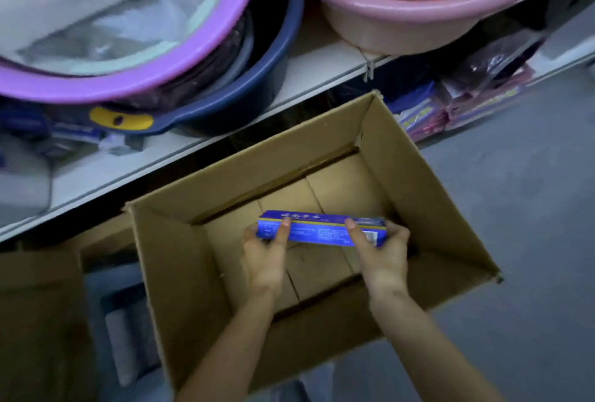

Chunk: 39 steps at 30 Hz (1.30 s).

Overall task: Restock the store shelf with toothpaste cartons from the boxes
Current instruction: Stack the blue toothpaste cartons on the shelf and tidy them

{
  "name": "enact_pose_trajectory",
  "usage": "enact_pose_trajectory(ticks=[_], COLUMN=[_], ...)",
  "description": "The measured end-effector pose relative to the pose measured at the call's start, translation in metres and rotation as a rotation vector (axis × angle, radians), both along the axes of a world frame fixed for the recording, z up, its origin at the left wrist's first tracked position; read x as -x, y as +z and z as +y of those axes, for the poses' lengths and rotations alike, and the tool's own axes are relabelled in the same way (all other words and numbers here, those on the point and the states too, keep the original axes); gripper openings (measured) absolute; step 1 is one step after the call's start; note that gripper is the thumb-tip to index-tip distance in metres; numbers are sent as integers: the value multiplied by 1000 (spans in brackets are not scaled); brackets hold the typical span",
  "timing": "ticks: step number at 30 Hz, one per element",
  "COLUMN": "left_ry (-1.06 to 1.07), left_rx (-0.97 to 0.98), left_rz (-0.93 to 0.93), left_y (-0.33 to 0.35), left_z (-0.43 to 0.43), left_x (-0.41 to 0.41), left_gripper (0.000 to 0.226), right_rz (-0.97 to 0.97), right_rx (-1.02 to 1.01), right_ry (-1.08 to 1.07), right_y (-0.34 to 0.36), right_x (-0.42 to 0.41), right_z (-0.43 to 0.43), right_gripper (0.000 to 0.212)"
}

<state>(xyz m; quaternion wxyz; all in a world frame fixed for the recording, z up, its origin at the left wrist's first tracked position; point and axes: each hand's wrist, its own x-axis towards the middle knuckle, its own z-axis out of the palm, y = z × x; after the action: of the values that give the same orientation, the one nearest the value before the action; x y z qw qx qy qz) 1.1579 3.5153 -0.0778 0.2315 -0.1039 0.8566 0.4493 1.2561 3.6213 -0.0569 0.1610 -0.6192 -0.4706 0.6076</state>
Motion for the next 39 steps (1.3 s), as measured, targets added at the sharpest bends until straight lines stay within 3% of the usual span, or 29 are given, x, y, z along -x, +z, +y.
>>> enact_pose_trajectory(ticks=[3,8,14,18,24,27,34,39], left_ry=[157,372,429,284,-38,-236,-422,-480], left_rx=[-76,-302,-407,-532,-709,-688,-714,-583], left_rz=[40,88,150,239,385,398,722,923], left_y=[50,158,316,419,578,642,784,845], left_z=[-16,-32,-41,-48,-56,-62,-75,-80], left_x=[-20,-49,-73,-68,-48,-30,40,118], left_gripper=[31,64,33,19,33,54,33,39], right_rz=[70,219,356,446,680,680,673,529], right_rx=[-100,-239,-353,-429,-515,-593,-791,-1076], right_ry=[42,119,161,166,191,269,510,658], right_y=[47,164,324,424,565,631,761,807], right_x=[-24,-65,-99,-99,-70,-48,15,71], right_z=[-11,-22,-31,-27,-5,15,36,43], right_gripper=[46,36,31,28,32,40,64,50])
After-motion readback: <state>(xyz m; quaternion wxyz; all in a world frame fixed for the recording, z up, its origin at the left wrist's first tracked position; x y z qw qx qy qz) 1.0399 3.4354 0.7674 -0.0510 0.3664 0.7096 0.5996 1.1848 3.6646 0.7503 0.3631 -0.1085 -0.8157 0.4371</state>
